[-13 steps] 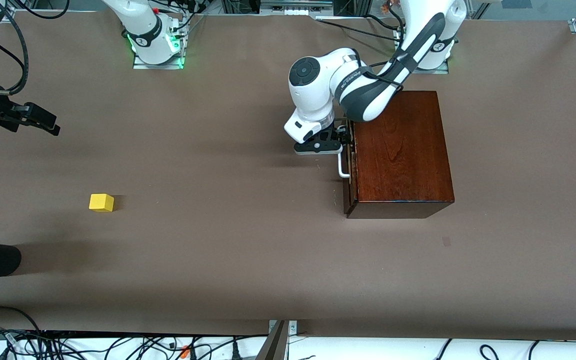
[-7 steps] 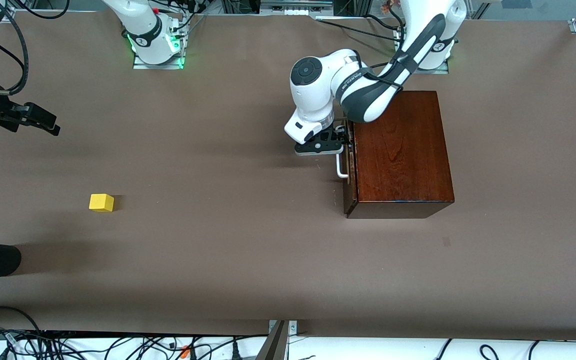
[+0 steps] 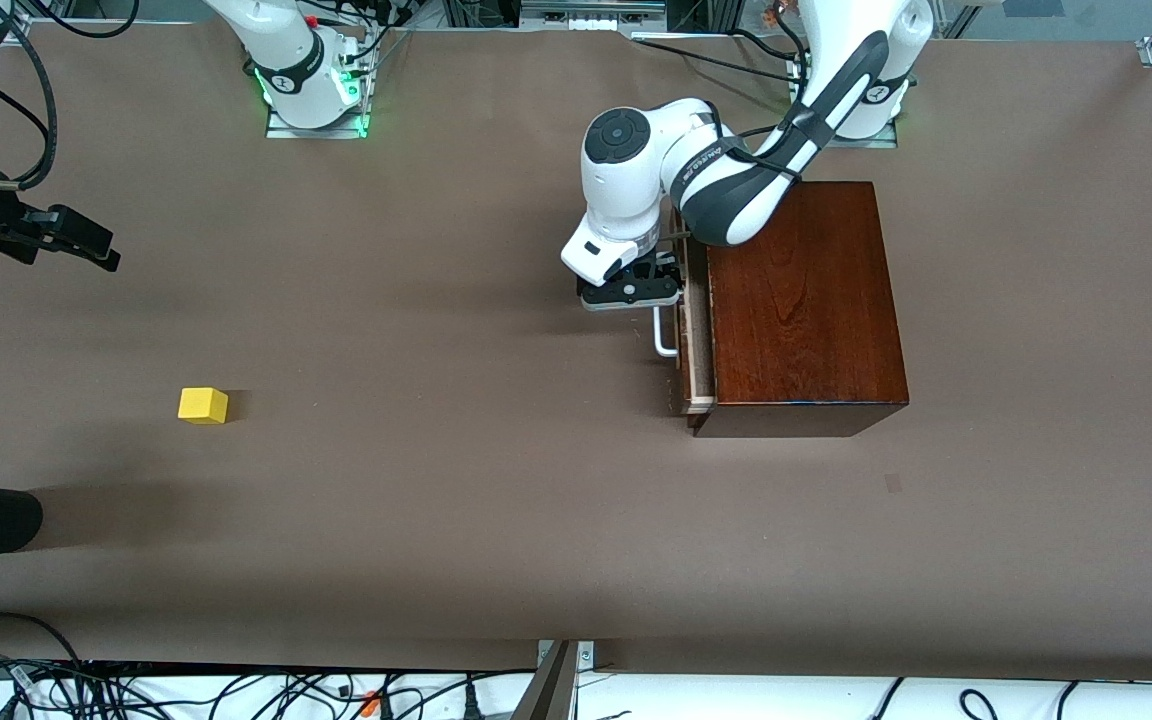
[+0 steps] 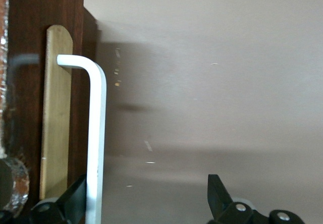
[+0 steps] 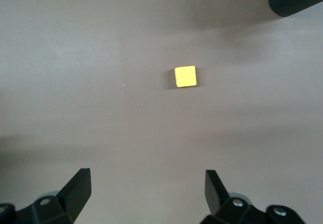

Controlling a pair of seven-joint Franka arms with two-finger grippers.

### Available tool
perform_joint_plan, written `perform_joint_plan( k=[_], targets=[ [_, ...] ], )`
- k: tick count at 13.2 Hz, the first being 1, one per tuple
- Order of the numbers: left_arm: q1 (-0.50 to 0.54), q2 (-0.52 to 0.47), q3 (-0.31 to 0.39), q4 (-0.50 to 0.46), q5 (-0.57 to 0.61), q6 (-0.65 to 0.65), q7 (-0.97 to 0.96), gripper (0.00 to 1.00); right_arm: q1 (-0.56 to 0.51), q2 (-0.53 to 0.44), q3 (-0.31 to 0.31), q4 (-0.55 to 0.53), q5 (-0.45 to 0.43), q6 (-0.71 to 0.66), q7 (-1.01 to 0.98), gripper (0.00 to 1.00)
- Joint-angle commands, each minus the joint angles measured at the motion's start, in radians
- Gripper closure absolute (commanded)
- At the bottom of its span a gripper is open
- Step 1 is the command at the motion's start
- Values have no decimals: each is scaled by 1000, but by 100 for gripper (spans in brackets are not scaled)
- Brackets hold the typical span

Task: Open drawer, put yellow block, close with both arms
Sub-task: 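Pull the drawer open by its handle with the left gripper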

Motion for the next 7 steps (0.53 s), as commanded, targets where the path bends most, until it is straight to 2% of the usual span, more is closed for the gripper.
perform_joint_plan(
  k=[1,7],
  targets=[
    [-12,33,-9,41,-41,49,-18,0,-14,10,13,19,1,-3,0,0],
    [-13,43,-12,70,-93,55,-16,0,-14,10,14,19,1,-5,-13,0]
  ],
)
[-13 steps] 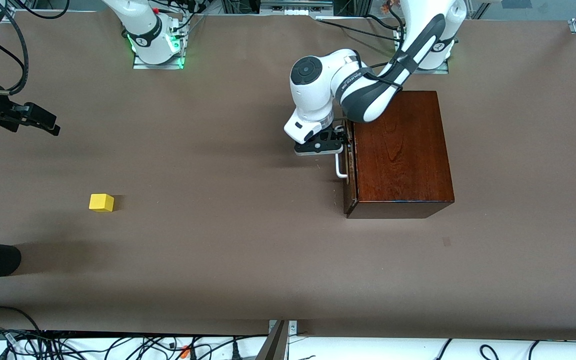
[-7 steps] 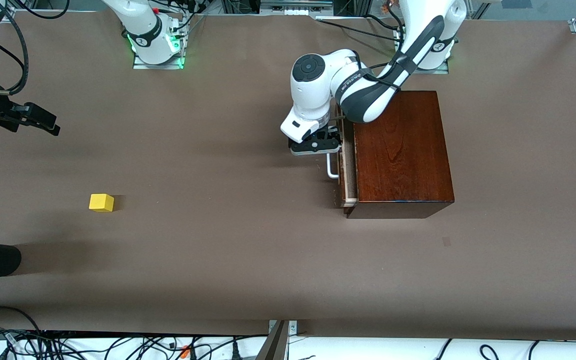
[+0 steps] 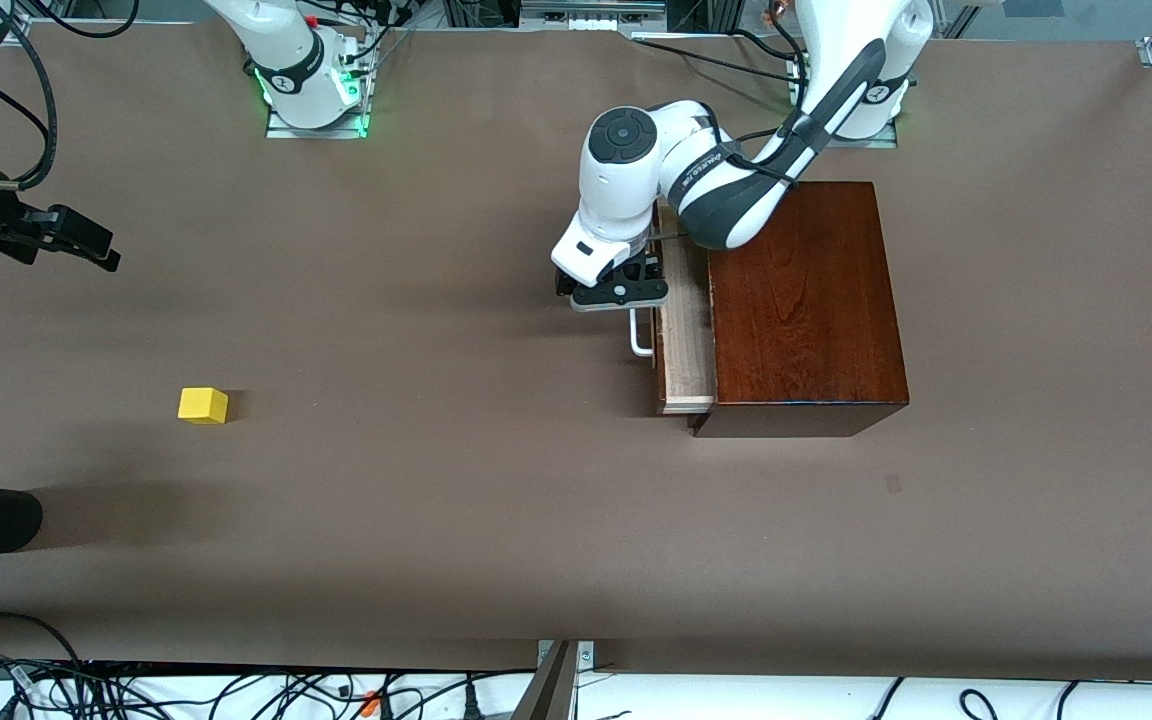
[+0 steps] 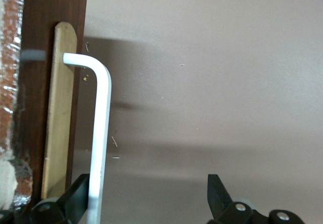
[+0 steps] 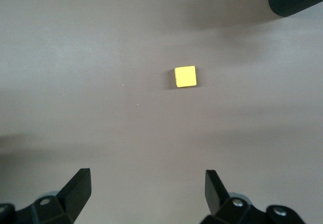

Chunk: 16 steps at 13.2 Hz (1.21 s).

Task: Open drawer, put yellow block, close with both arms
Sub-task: 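Pull the drawer open by its handle with the left gripper, then grasp the yellow cube with the right gripper while the left gripper withdraws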

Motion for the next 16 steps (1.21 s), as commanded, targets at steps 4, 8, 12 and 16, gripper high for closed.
perform_joint_plan(
  k=[4,8,12,16],
  targets=[
    [-6,14,-5,50,-28,-6,23,0,-16,10,13,19,1,-7,-15,0],
    [8,-29,-6,93,-31,-143,121,0,-19,6,-12,22,0,-8,-56,0],
    [11,-51,-9,248,-33,-419,209,0,-34,115,-130,144,3,-16,-252,0],
    [138,-118,-8,288,-107,-540,488,0,-36,252,-158,184,4,49,-300,0]
  ],
)
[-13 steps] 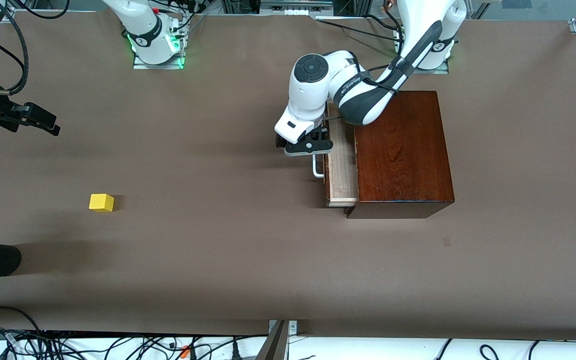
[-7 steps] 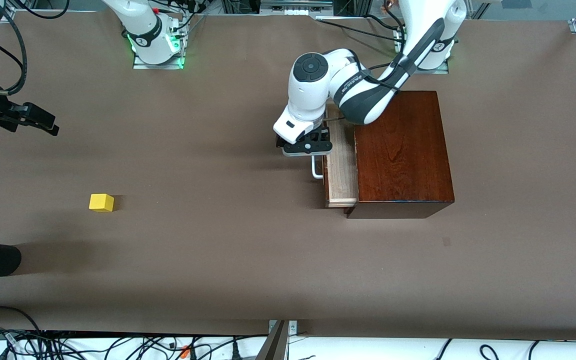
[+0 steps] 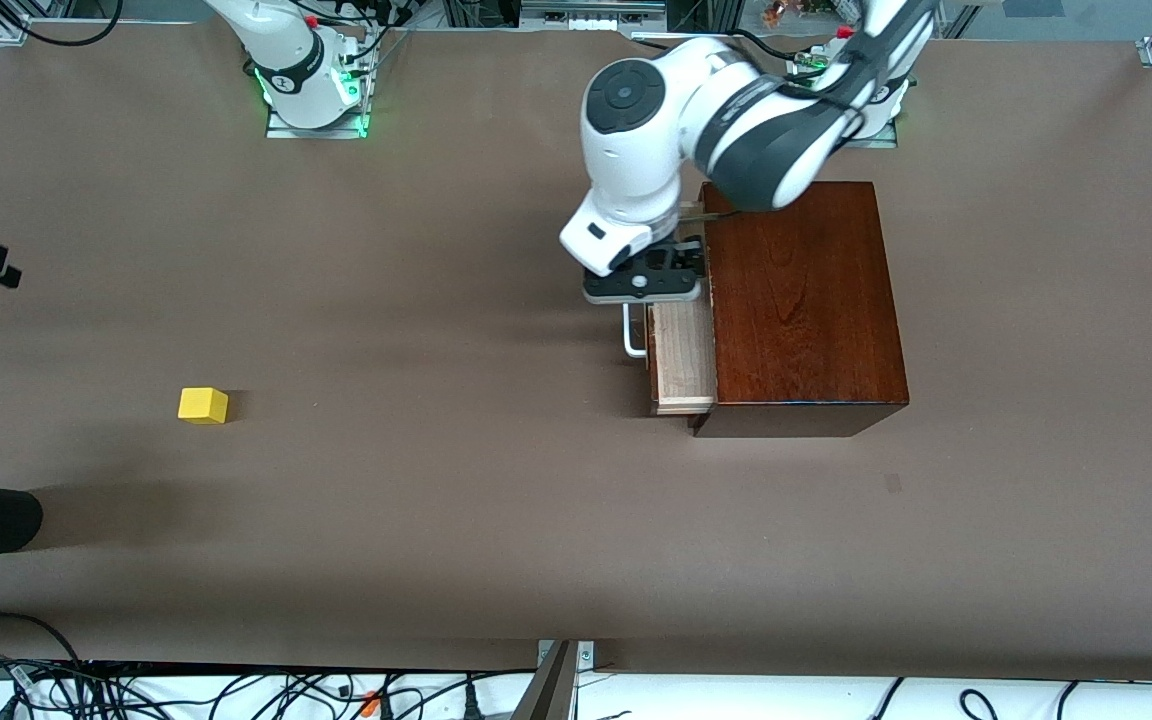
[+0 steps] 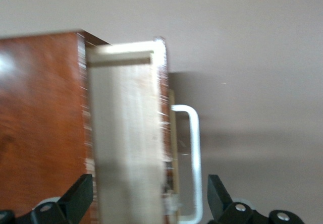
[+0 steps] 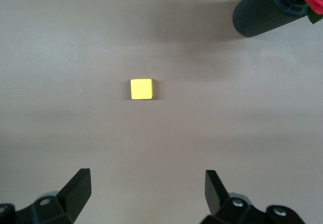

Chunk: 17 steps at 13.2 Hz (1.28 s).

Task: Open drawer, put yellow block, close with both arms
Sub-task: 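Grasp the yellow cube with the right gripper while the left gripper withdraws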

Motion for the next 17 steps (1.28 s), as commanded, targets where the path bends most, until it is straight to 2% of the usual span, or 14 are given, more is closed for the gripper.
perform_joint_plan(
  k=[1,4,9,12,15,17],
  targets=[
    [130,-57,-6,5,-104,-51,211,0,-1,128,11,54,9,67,-6,0],
    [245,-91,-8,6,-169,-106,398,0,10,234,18,53,64,174,0,0],
    [417,-135,-8,6,-254,-184,659,0,65,366,24,25,64,319,83,0],
    [480,-152,-8,9,-255,-224,741,0,76,378,24,-83,64,457,149,0],
    [494,-151,-3,61,-255,-279,773,0,76,386,24,-203,64,639,152,0],
    [509,-151,-3,66,-255,-281,806,0,76,406,24,-243,65,710,152,0]
  ],
)
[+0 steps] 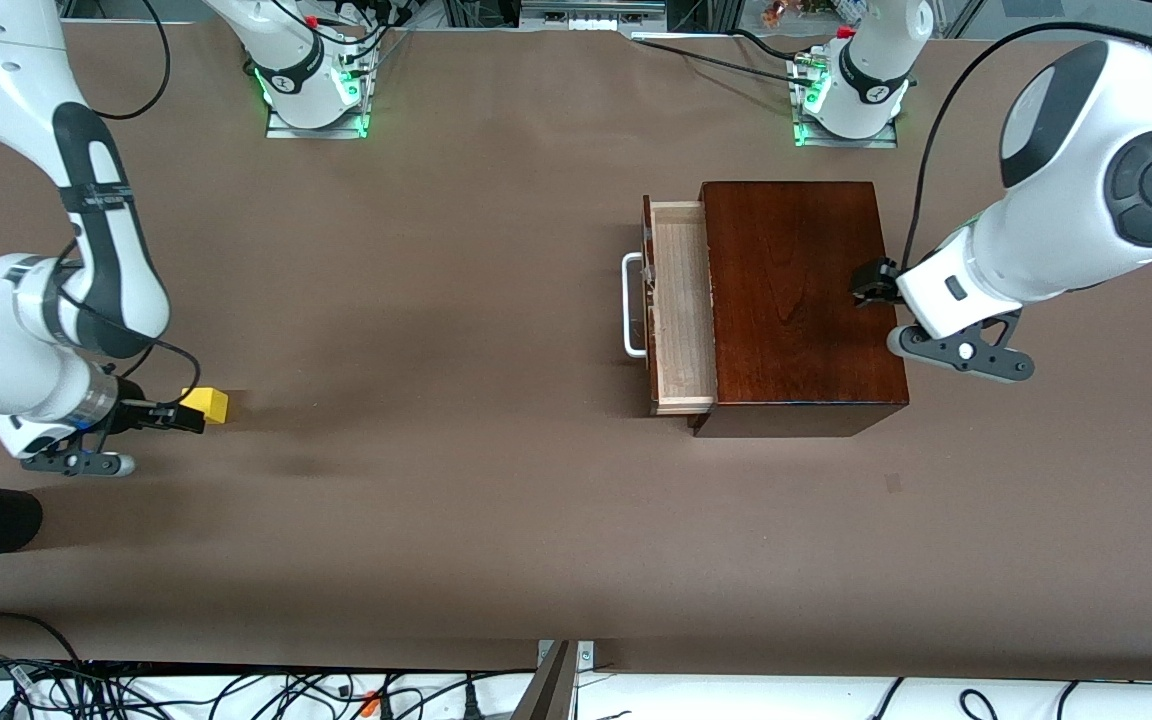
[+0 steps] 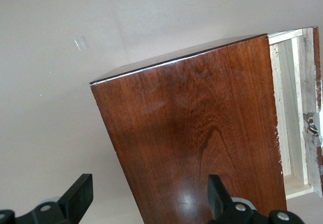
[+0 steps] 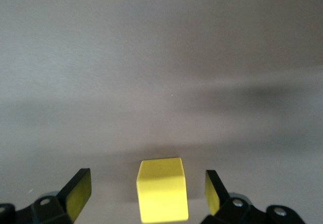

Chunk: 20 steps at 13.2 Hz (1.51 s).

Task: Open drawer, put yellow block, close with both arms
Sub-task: 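Grasp the yellow cube with the right gripper while the left gripper withdraws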

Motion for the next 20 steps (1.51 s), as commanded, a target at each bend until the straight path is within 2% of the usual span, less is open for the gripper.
perform_joint_plan(
  k=[1,5,9,10,11,13,14,17,20],
  targets=[
    [31,-12,-4,14,-26,-24,64,0,0,-5,0,-69,13,66,8,0],
    [47,-12,-4,37,-26,-58,84,0,-2,-13,0,-131,13,95,6,0],
    [50,-12,-4,49,-26,-81,90,0,-3,-15,-3,-234,13,221,-6,0],
    [50,-12,-2,63,-26,-87,90,0,-7,-16,-3,-229,11,218,-15,22],
    [50,-12,-4,68,-26,-102,90,0,-7,-19,-5,-226,13,215,-32,57],
    [51,-13,-2,86,-24,-119,90,0,-5,-22,-8,-218,13,213,-37,92],
    [51,-13,-1,104,-24,-142,92,0,-5,-33,-8,-214,11,210,-38,100],
    [57,-19,18,129,-27,-159,144,0,-5,-123,-8,-189,3,91,-44,100],
    [-17,-107,180,64,-82,-152,179,0,0,-302,-2,-149,-9,-163,-40,100]
  ],
)
